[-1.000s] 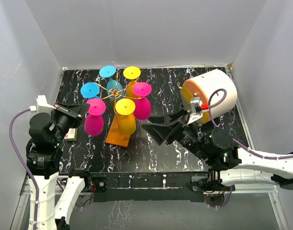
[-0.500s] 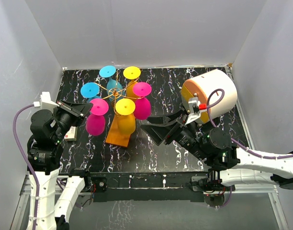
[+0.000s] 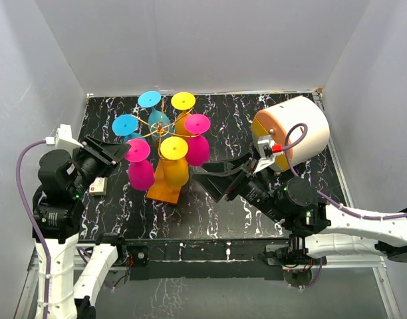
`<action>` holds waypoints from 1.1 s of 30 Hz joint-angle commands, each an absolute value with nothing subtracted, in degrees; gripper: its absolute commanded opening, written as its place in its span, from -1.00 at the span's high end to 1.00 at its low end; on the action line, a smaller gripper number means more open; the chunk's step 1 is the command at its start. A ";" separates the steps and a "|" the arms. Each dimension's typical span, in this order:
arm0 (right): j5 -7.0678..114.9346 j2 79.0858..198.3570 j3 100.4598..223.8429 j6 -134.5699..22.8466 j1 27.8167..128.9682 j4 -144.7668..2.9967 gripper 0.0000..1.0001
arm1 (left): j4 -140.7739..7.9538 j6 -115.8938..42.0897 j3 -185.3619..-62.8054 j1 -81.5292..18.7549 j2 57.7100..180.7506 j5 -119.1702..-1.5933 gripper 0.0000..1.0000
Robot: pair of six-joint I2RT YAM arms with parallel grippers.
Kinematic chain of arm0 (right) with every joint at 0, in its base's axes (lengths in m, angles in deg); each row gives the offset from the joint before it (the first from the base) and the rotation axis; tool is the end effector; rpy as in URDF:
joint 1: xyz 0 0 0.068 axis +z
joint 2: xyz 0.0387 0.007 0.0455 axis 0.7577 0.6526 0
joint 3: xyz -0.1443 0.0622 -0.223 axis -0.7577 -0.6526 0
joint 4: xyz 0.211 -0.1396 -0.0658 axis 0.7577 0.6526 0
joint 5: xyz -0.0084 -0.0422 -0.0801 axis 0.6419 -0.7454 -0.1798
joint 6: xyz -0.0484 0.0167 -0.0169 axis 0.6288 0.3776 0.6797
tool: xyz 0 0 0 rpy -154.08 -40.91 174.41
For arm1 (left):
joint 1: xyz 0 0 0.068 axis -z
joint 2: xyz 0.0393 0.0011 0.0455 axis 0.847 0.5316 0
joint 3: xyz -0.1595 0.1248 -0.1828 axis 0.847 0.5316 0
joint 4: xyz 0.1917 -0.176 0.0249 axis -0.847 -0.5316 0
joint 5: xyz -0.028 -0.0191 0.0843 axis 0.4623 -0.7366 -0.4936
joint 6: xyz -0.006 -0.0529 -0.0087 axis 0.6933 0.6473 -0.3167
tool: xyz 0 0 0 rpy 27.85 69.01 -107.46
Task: Place the wine glass upside down on the wine glass rack
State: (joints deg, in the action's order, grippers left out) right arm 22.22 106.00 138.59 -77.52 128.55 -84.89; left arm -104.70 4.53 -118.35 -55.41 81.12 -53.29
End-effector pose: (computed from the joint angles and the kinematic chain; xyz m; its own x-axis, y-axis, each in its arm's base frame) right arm 0.0490 0.1810 0.4178 -0.3451 0.5179 -0.7828 -0.7510 0.3480 0.5612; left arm 0.1017 -0.0138 0.4319 -0.3167 -0.7573 -0.5712 0.0852 0.5770 -0.8123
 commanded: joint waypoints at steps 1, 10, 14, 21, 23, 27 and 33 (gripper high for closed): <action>22.35 105.63 141.50 -77.13 128.81 -85.81 -0.19 | -109.73 0.16 -121.81 -55.23 81.99 -51.52 0.21; 19.75 104.72 141.24 -78.77 128.81 -81.82 -0.19 | -114.52 -2.73 -124.42 -55.23 82.06 -50.56 -0.27; 16.26 104.40 142.71 -81.20 128.81 -73.81 -0.20 | -117.13 -6.58 -126.76 -55.25 81.64 -51.54 -0.65; 7.35 101.85 144.72 -87.12 128.81 -54.00 -0.27 | -119.58 -19.29 -129.21 -54.26 77.19 -59.51 -0.89; 2.91 100.31 144.95 -88.40 128.81 -47.93 -0.27 | -118.80 -21.92 -127.93 -53.31 74.95 -62.11 -0.92; -5.44 94.85 144.63 -89.14 128.81 -38.44 -0.28 | -118.70 -25.27 -126.66 -50.46 70.92 -68.02 -0.97; -15.27 85.74 147.55 -88.94 128.81 -30.23 -0.42 | -119.98 -28.88 -127.58 -48.62 67.42 -77.93 -0.97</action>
